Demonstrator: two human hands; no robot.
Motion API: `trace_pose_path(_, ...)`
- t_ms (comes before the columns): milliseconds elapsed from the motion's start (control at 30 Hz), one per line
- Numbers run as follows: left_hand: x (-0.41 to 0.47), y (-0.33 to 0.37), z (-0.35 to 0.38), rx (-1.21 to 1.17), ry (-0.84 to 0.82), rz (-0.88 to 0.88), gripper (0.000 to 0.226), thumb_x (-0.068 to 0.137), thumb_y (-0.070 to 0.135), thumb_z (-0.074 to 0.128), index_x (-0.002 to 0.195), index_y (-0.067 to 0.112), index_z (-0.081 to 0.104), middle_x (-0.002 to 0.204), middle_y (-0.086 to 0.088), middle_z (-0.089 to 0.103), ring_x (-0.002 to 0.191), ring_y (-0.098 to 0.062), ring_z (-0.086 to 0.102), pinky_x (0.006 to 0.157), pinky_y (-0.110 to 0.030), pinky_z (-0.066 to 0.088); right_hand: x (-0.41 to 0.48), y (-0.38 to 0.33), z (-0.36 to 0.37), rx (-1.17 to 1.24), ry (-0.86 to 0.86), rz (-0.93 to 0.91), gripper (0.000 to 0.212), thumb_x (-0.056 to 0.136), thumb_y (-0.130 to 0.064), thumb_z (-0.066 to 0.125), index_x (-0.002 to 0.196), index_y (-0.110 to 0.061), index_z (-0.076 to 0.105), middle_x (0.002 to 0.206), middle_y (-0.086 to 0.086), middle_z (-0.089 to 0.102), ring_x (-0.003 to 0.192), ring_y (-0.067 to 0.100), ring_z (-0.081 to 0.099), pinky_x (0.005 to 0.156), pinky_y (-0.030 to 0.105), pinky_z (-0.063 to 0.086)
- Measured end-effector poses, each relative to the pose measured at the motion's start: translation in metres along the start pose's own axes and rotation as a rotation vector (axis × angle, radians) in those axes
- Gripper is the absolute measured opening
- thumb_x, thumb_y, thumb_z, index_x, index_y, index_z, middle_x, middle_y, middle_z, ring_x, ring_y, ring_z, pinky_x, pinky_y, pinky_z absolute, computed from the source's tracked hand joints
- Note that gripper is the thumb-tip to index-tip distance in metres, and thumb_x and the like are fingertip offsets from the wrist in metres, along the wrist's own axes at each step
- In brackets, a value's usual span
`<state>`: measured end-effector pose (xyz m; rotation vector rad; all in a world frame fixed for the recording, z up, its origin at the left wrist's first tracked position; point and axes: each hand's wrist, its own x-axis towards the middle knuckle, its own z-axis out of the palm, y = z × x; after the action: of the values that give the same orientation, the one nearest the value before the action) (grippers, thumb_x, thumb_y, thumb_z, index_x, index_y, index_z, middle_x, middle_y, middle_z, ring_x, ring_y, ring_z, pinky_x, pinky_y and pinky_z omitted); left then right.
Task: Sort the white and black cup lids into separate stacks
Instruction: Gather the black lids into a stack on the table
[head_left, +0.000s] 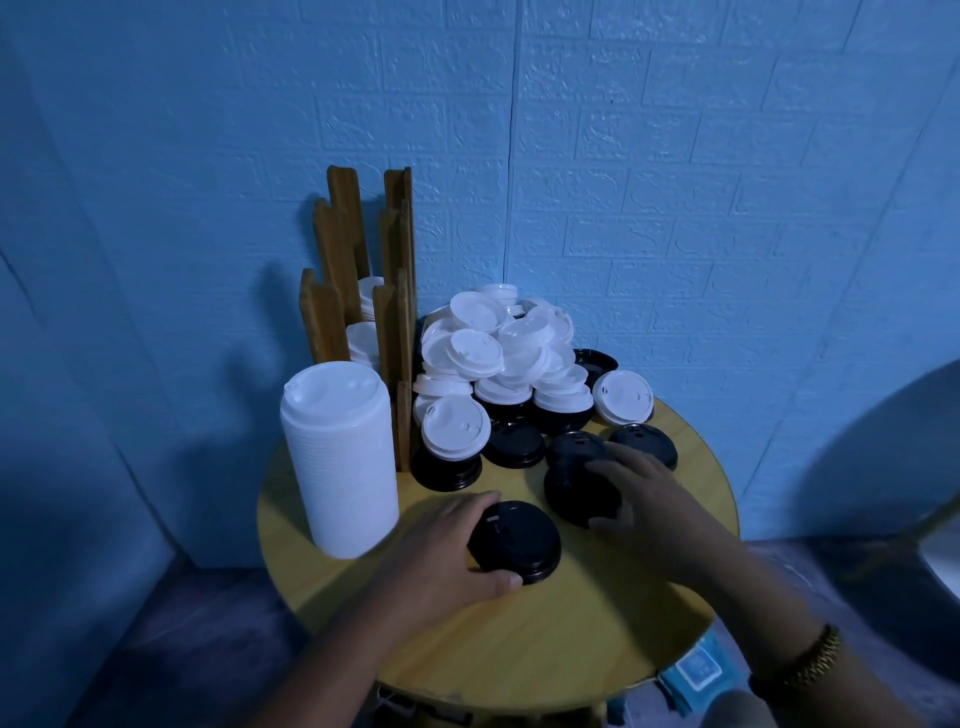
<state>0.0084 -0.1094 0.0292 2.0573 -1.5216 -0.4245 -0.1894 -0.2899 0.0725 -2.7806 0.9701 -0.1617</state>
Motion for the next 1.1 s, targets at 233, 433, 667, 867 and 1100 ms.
trace_pose_path(233,-0.001,0.0,-0.002,-0.016,-0.007,-0.004,0.092,0.081,0.064,0.074,0.156,0.044,0.025,0.159,0.023,0.031,0.141,0.001,0.033,0.114,-0.026,0.034,0.012,-0.001,0.01,-0.048,0.028,0.012,0.082,0.089,-0.059,0.061,0.155,-0.037,0.018,0.149,-0.003,0.032,0.135,0.018,0.03,0.111,0.031,0.032)
trace_pose_path(433,-0.002,0.002,-0.001,-0.011,-0.01,-0.015,0.095,0.08,0.063,0.076,0.157,0.043,0.023,0.16,0.023,0.029,0.143,-0.001,0.031,0.115,-0.027,0.033,0.011,-0.002,0.012,0.017,0.019,0.043,0.088,0.084,-0.063,0.064,0.155,-0.03,0.023,0.142,-0.001,0.033,0.131,0.017,0.031,0.108,0.029,0.032)
trace_pose_path(667,-0.001,0.003,-0.001,-0.032,-0.035,-0.05,0.102,0.079,0.062,0.077,0.159,0.042,0.017,0.162,0.02,0.028,0.145,-0.004,0.031,0.116,-0.031,0.034,-0.002,-0.019,0.004,0.241,0.133,-0.011,0.083,0.076,-0.063,0.072,0.145,-0.029,0.039,0.125,-0.006,0.037,0.12,0.012,0.034,0.098,0.025,0.038)
trace_pose_path(867,0.0,0.005,-0.002,-0.028,-0.044,-0.06,0.107,0.079,0.061,0.078,0.16,0.042,0.011,0.163,0.016,0.027,0.146,-0.008,0.031,0.113,-0.028,0.035,0.003,-0.051,0.021,0.265,-0.01,-0.109,0.077,0.073,-0.063,0.073,0.136,-0.028,0.044,0.123,-0.008,0.037,0.116,0.01,0.036,0.097,0.024,0.04)
trace_pose_path(1100,0.0,0.003,-0.001,-0.023,-0.038,-0.059,0.107,0.078,0.061,0.078,0.16,0.042,0.011,0.163,0.017,0.027,0.146,-0.007,0.031,0.11,-0.026,0.034,0.006,-0.051,0.025,0.324,-0.069,-0.122,0.071,0.075,-0.058,0.074,0.135,-0.034,0.043,0.118,-0.013,0.047,0.107,0.006,0.047,0.09,0.025,0.046)
